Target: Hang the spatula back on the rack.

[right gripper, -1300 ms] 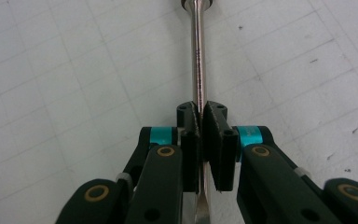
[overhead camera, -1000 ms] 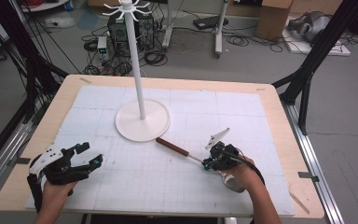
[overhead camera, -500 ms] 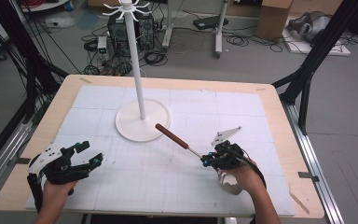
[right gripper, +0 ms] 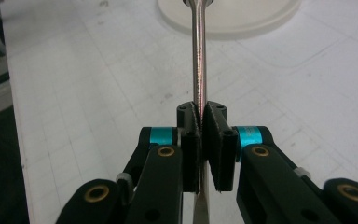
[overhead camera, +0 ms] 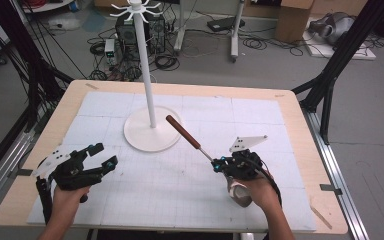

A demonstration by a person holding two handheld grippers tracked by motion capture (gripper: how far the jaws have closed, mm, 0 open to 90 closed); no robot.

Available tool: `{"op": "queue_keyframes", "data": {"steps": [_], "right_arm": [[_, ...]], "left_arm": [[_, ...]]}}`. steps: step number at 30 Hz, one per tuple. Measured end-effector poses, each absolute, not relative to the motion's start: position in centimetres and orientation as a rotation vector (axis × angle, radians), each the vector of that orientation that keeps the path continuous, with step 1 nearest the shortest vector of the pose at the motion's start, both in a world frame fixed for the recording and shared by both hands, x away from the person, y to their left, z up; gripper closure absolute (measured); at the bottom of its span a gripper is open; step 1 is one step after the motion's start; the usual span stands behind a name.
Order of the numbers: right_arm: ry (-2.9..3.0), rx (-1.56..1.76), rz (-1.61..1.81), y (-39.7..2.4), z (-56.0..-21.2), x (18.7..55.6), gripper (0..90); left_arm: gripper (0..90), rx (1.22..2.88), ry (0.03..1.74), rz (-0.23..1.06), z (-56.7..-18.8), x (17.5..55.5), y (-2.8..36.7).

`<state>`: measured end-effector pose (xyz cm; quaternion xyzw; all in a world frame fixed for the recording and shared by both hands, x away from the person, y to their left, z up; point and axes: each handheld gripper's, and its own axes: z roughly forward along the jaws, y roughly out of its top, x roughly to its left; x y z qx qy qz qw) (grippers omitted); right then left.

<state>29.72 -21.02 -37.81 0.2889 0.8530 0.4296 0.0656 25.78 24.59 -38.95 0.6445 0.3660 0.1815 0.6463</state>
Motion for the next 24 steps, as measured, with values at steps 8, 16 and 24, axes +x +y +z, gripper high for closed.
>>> {"op": "queue_keyframes", "data": {"steps": [8, 16, 24], "right_arm": [[2.459, 0.89, 1.39, -19.7, -37.2, 29.6, 84.7], [2.392, 0.885, 1.434, -18.1, -36.7, 29.4, 84.7], [2.363, 0.848, 1.481, -16.4, -36.3, 29.0, 84.7]], "left_arm": [[19.0, 1.481, 0.837, 0.308, -36.3, 28.8, 22.2], [26.0, 1.454, 0.835, 0.23, -34.7, 30.9, 20.3], [27.0, 1.454, 0.816, 0.186, -33.3, 32.0, 18.3]]}}
